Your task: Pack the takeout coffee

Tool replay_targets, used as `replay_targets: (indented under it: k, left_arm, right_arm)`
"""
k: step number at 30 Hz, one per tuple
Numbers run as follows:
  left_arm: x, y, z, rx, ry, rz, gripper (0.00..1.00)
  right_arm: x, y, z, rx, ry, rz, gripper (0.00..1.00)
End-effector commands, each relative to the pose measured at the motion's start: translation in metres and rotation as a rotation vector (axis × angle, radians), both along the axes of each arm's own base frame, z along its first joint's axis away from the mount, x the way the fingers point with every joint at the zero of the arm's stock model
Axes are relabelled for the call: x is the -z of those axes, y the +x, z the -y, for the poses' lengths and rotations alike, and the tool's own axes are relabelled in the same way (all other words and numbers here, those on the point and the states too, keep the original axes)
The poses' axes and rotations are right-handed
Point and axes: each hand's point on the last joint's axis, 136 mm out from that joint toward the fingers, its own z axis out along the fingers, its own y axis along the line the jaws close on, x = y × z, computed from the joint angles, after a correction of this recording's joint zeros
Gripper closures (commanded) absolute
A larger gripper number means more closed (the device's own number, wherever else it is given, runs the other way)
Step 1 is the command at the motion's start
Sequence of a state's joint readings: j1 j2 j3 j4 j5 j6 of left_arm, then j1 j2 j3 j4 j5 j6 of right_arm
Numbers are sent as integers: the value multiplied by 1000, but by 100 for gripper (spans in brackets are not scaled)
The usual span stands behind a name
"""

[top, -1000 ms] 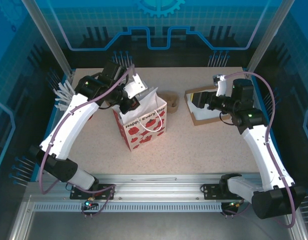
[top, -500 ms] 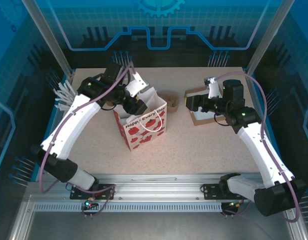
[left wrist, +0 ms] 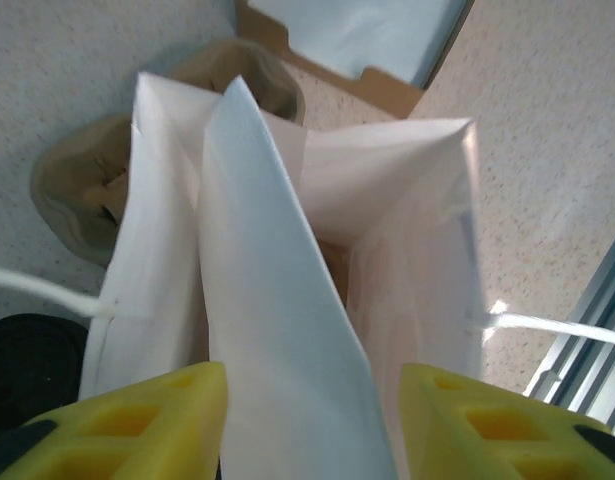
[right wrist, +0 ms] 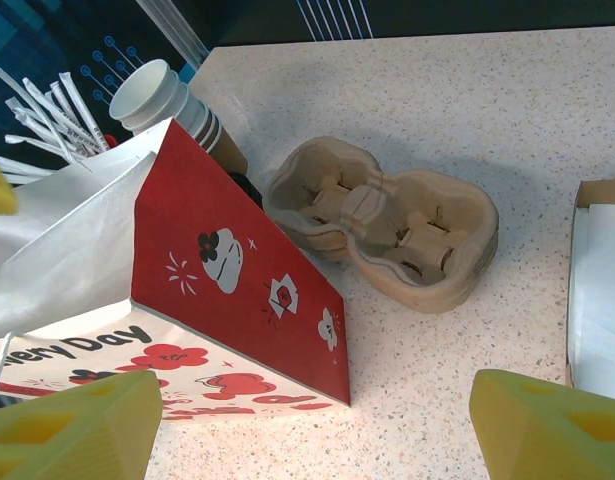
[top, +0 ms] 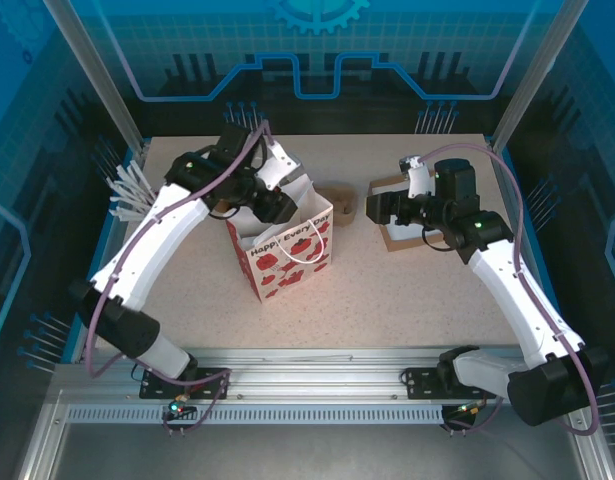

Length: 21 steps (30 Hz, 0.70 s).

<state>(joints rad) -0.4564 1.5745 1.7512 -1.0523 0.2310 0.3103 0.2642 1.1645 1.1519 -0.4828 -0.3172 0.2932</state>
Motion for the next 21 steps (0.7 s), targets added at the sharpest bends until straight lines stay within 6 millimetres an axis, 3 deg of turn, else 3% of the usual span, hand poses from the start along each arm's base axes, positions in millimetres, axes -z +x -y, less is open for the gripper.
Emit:
replay_targets:
  k: [1, 6, 12, 15, 21]
  left_arm:
    - [-1, -4, 1, -9, 3, -26, 59]
    - [20, 2, -1, -18, 47, -63, 89]
    - [50, 1, -3, -5, 108, -138, 91]
    - [40, 4, -2, -11, 96, -119, 83]
    - [-23, 4, 2, -44, -56, 49, 52]
  right_arm:
    - [-7, -5, -2, -13, -18, 27, 18]
    - [-4, -6, -1, -14, -18, 22, 18]
    - [-2, -6, -2, -18, -13, 19, 18]
    - [-1, -6, -4, -22, -10, 14, 18]
    - [-7, -7, 0, -10, -24, 28, 18]
